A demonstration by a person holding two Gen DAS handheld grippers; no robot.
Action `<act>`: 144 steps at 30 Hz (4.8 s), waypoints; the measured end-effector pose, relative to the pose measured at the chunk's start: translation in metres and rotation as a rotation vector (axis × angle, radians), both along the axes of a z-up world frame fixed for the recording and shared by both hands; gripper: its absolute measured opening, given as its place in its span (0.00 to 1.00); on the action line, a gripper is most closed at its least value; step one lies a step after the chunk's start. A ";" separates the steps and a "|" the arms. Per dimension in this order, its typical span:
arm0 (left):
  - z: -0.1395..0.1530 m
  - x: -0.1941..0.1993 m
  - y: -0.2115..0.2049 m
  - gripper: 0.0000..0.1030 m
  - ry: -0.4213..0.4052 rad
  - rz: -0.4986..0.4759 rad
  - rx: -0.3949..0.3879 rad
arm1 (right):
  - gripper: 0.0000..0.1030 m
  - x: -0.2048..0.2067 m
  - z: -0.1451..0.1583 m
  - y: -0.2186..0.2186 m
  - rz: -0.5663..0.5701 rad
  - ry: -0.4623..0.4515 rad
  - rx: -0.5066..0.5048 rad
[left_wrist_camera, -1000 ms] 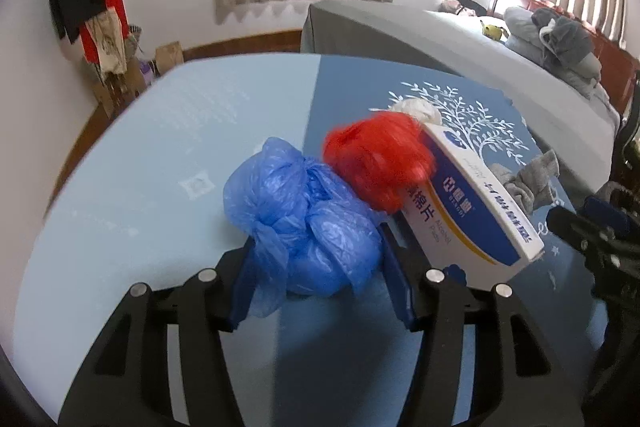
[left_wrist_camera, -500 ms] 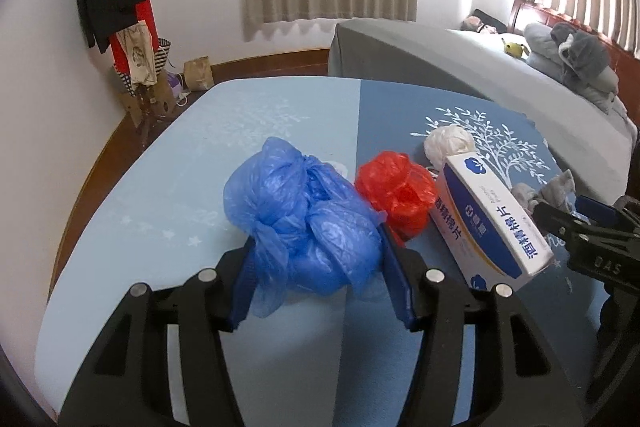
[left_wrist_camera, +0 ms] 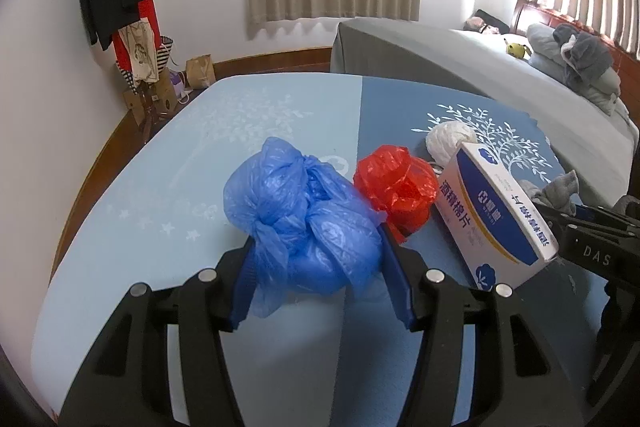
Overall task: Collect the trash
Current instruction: 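Grasp the blue plastic bag with the left tool while the right tool grasps the grey sock, then carry the blue bag and grey sock over the black bin and open both tools, then move both tools back over the table toward the remaining items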
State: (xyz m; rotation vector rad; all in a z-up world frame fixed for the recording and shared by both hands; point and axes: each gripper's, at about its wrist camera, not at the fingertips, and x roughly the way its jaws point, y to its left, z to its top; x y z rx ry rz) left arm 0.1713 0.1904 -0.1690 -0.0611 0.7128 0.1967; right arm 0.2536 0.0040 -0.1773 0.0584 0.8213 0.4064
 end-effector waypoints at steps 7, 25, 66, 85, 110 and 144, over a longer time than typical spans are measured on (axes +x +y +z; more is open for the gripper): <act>0.010 -0.004 -0.007 0.52 -0.021 -0.005 0.003 | 0.41 -0.010 0.011 -0.008 -0.013 -0.027 0.001; 0.039 -0.015 -0.044 0.52 -0.079 -0.079 0.012 | 0.41 -0.033 0.032 -0.034 -0.042 -0.052 0.036; 0.085 -0.069 -0.236 0.52 -0.219 -0.512 -0.042 | 0.41 -0.157 0.104 -0.222 -0.350 -0.211 0.057; 0.067 -0.056 -0.342 0.53 -0.198 -0.721 -0.091 | 0.42 -0.191 0.081 -0.311 -0.550 -0.161 0.007; 0.075 -0.041 -0.259 0.82 -0.213 -0.506 -0.040 | 0.94 -0.179 0.079 -0.277 -0.505 -0.185 -0.009; 0.018 -0.002 -0.109 0.70 -0.082 -0.115 0.034 | 0.94 -0.072 0.055 -0.114 -0.225 -0.191 0.009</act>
